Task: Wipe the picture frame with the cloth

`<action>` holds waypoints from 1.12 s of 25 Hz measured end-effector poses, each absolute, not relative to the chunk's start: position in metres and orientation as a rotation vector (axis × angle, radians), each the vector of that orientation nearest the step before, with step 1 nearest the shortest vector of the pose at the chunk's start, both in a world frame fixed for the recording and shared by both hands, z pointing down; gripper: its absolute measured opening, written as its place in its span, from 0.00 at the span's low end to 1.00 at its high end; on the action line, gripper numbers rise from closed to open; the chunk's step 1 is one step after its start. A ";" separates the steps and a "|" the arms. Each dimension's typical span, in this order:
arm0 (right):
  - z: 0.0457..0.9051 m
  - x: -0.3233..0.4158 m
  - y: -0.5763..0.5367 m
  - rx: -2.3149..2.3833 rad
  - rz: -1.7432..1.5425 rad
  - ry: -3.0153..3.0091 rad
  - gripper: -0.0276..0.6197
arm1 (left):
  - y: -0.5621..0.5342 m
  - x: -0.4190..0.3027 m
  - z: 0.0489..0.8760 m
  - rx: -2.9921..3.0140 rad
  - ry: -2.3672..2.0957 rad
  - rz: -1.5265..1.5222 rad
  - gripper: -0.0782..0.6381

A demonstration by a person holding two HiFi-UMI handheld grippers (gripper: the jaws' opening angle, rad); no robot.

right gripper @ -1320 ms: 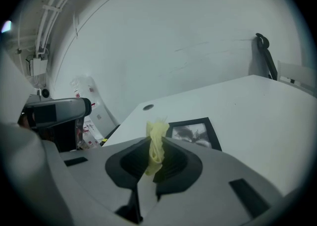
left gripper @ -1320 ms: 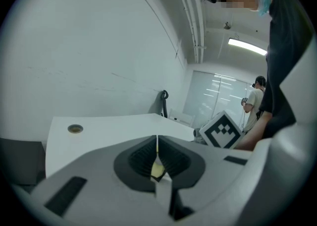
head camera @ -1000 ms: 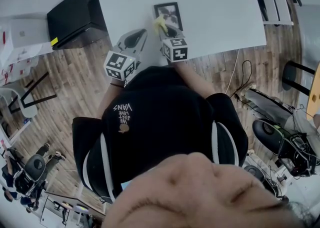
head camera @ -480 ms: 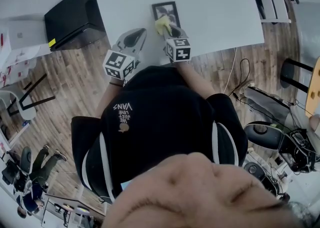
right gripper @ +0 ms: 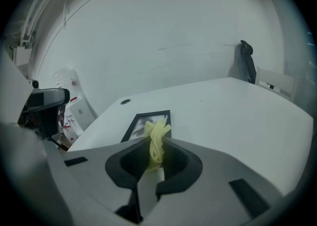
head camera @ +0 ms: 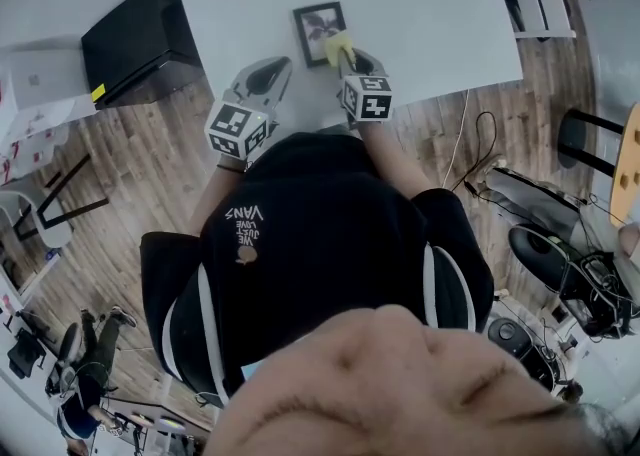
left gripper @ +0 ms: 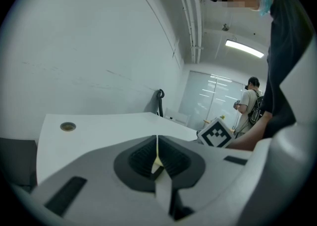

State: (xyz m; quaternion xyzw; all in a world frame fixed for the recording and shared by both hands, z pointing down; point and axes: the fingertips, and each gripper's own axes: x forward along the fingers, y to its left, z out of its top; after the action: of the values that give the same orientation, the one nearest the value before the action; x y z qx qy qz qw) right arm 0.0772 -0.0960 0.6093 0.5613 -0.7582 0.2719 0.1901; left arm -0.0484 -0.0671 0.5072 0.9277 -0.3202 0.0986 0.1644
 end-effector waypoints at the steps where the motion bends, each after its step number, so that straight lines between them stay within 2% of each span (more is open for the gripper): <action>1: 0.610 0.081 -0.097 1.586 0.763 -2.125 0.12 | -0.068 -0.047 0.508 2.645 -0.909 0.282 0.14; 18: 0.608 0.136 -0.102 1.714 0.755 -2.053 0.12 | -0.070 -0.024 0.513 2.654 -0.860 0.295 0.14; 28: 0.603 0.134 -0.101 1.730 0.757 -2.056 0.12 | -0.069 -0.027 0.512 2.654 -0.859 0.290 0.14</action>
State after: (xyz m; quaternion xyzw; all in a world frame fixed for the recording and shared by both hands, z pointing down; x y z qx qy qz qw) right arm 0.1338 -0.1007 0.6031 0.6103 -0.7252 0.2671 0.1741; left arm -0.0273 -0.0691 0.5115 0.9329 -0.3021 0.1018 0.1677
